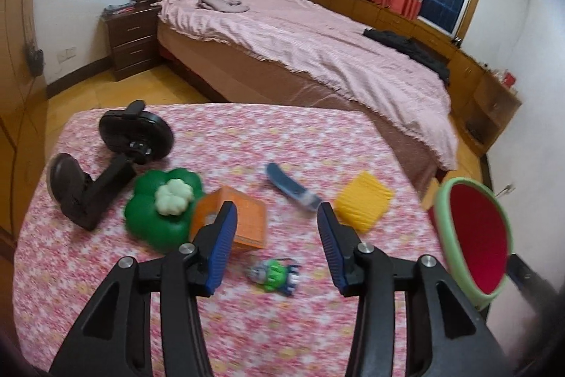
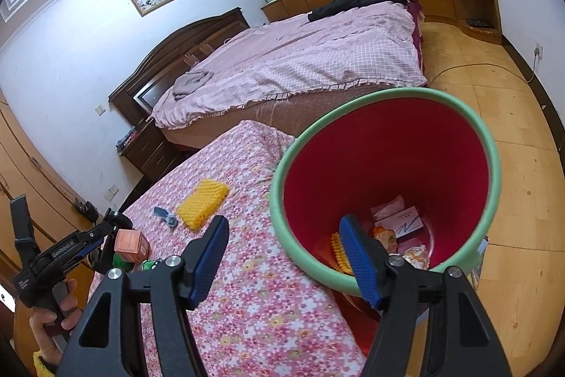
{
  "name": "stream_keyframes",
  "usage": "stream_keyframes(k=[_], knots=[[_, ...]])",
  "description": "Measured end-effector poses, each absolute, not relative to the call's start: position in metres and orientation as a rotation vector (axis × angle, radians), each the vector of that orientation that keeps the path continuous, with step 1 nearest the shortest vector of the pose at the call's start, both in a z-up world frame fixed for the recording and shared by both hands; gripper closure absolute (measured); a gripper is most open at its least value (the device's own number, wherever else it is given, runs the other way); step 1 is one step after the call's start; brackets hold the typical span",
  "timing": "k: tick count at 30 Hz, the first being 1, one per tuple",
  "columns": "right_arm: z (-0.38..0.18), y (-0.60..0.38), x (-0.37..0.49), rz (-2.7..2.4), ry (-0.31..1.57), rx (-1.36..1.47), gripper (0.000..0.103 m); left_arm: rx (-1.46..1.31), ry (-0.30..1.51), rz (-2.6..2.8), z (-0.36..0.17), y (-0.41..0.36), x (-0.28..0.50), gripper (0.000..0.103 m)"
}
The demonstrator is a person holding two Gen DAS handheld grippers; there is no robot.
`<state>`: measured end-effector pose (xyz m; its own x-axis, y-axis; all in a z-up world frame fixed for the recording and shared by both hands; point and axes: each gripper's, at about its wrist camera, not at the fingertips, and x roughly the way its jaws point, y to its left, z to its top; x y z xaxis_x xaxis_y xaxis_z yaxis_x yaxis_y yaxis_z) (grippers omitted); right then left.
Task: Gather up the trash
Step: 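Move both open tools back over the items on the bed, then grasp the orange box with the left tool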
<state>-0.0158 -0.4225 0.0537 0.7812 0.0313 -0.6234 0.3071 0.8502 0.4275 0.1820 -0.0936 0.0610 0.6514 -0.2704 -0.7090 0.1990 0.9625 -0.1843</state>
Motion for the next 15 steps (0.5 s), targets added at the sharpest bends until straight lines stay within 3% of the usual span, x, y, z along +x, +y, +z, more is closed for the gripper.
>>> stream_keyframes(k=[15], knots=[[0.049,-0.411,0.0,-0.143,0.705,0.52,0.035,-0.093,0.881,-0.178,0.02,-0.071,0.211,0.054]])
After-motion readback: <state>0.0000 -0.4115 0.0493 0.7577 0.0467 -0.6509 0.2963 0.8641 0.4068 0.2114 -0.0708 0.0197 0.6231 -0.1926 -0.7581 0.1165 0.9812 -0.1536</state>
